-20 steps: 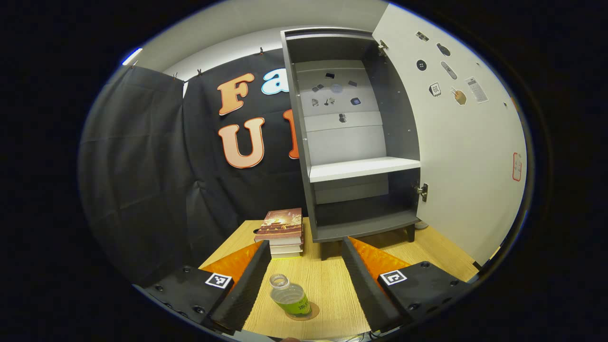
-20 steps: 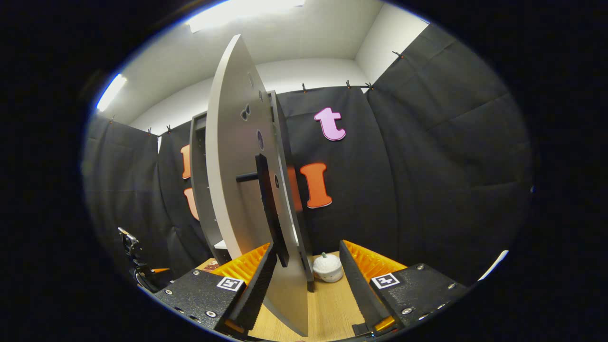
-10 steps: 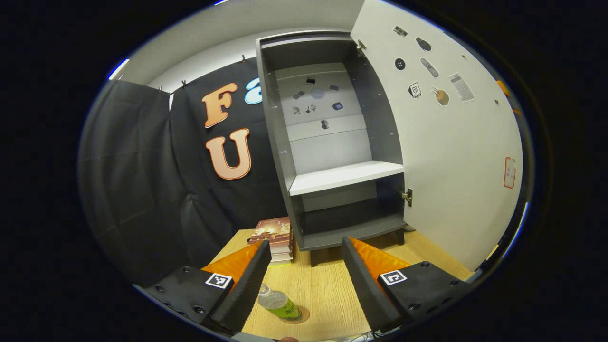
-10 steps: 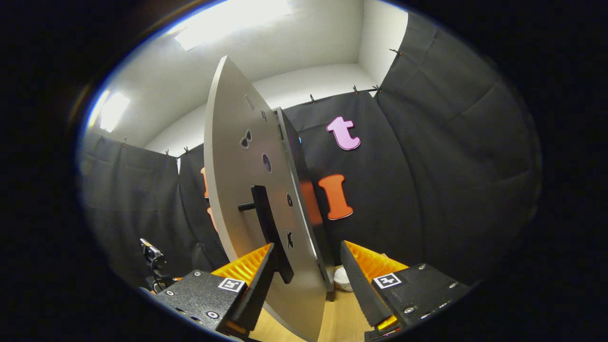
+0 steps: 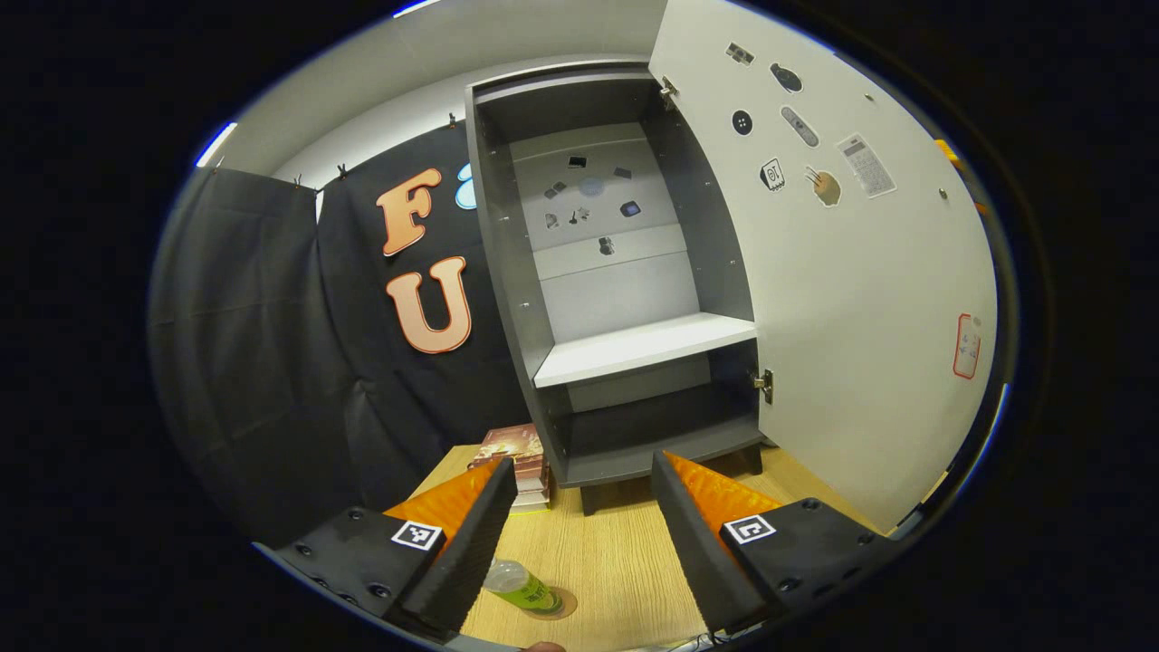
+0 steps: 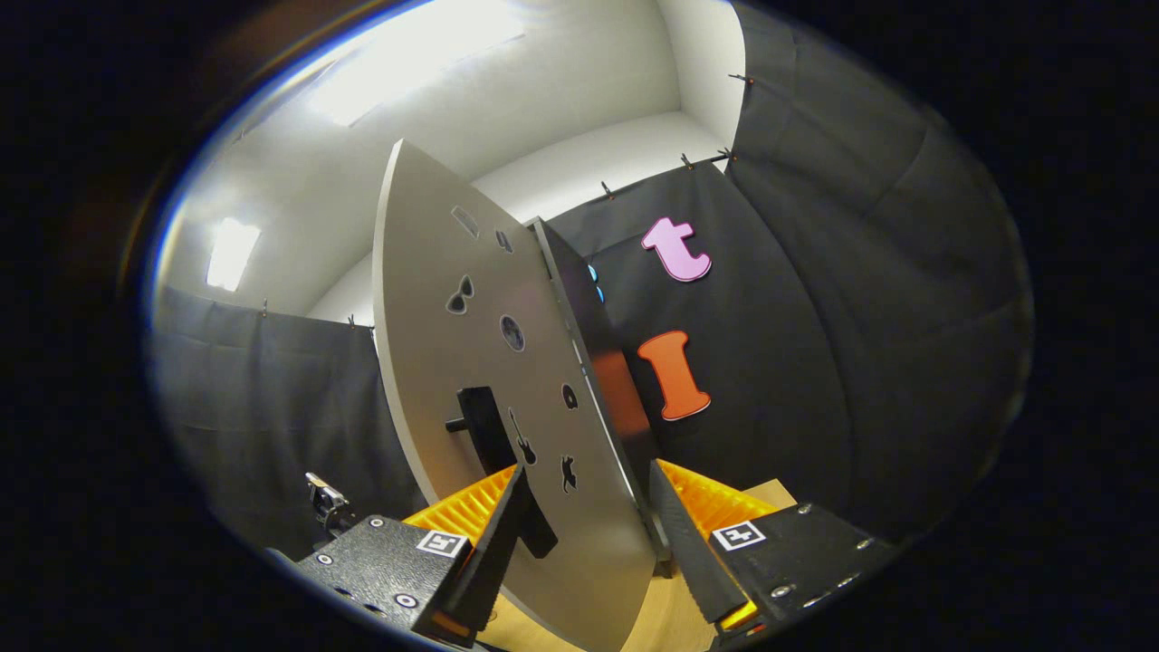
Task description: Open the cabinet door with the right hand, grasp the bottle in the cabinet with the left hand and place it on the coaster, then close the cabinet door with the right hand.
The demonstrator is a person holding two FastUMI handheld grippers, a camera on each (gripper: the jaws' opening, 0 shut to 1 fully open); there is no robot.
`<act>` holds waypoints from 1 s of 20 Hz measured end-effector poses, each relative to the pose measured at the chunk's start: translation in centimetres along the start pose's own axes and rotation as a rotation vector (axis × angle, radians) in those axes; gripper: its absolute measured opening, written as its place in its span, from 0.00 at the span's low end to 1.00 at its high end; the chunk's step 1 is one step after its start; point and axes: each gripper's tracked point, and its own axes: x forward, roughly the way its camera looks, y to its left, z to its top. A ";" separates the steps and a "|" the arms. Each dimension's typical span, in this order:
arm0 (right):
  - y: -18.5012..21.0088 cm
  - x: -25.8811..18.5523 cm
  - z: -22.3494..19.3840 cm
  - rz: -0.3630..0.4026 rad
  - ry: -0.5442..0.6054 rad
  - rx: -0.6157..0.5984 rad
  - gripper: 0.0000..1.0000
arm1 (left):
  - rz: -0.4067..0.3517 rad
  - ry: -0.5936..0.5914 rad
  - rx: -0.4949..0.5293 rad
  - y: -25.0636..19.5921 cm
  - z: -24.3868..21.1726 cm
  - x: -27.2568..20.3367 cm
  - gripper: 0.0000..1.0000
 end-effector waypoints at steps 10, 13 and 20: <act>5.6 2.4 -2.4 0.240 0.092 -0.032 0.84 | 0.110 -0.015 -0.034 3.7 1.5 -1.1 1.00; 8.9 3.1 -4.0 0.296 0.114 -0.052 0.84 | 0.139 -0.038 -0.076 6.4 2.6 -0.5 0.97; 13.9 6.9 -6.2 0.343 0.147 -0.065 0.83 | 0.192 -0.066 -0.120 14.5 2.5 3.1 0.97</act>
